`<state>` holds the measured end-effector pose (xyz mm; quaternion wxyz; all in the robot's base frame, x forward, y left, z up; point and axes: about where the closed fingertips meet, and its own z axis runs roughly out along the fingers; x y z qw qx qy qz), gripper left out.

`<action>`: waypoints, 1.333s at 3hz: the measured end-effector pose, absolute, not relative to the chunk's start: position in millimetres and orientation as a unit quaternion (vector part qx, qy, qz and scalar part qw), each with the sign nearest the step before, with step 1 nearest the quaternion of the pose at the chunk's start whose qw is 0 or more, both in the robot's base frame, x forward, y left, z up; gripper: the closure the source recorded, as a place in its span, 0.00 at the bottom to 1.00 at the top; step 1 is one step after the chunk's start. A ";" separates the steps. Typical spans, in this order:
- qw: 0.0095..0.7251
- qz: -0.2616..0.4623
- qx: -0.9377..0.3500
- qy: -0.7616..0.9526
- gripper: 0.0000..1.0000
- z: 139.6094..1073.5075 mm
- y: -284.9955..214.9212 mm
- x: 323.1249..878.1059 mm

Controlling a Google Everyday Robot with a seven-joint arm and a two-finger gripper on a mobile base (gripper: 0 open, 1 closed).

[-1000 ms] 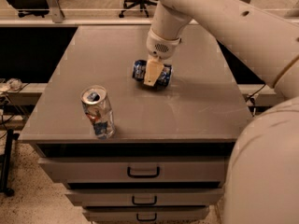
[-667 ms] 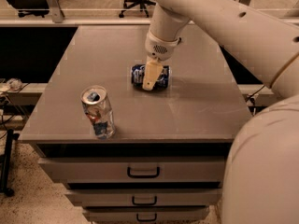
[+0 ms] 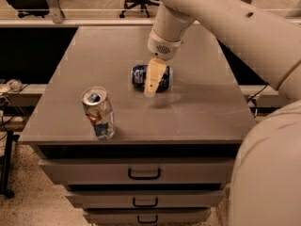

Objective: Knock pepsi can over

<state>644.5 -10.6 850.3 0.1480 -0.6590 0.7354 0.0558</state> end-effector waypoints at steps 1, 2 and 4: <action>0.185 0.074 -0.639 0.743 0.00 861.6 -22.8 644.8; 0.275 0.109 -0.593 0.749 0.00 889.1 -56.4 641.5; 0.423 0.148 -0.518 0.728 0.00 936.3 -134.0 635.1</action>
Offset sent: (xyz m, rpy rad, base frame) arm -0.0049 -0.1122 0.0866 0.5190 -0.2259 -0.2392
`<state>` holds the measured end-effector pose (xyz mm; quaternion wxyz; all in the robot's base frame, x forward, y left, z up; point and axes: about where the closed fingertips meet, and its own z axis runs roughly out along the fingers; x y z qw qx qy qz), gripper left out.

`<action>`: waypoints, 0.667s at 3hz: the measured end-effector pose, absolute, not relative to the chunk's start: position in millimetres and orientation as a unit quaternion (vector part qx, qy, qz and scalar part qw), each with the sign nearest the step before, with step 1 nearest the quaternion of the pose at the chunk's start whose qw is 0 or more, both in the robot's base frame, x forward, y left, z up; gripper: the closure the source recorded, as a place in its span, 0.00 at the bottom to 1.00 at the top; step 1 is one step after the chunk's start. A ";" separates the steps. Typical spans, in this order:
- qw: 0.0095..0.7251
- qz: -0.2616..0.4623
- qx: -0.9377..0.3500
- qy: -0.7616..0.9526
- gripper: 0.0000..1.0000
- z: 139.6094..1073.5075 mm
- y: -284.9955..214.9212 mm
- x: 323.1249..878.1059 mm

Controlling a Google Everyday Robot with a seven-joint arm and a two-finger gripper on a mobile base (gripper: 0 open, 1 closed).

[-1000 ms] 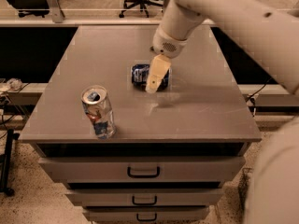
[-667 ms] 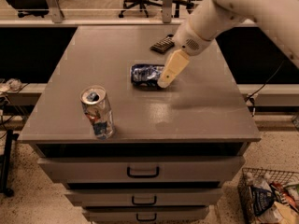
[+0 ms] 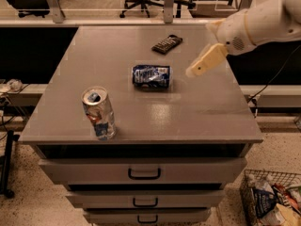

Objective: Knock pepsi can over

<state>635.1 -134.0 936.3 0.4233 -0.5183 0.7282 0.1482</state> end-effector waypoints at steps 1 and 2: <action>0.456 0.143 -0.508 0.716 0.00 954.1 -166.2 636.5; 0.459 0.141 -0.509 0.715 0.00 957.1 -166.6 637.0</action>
Offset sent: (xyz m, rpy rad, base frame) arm 0.0010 -0.0251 0.0133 0.0317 -0.0470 -0.0132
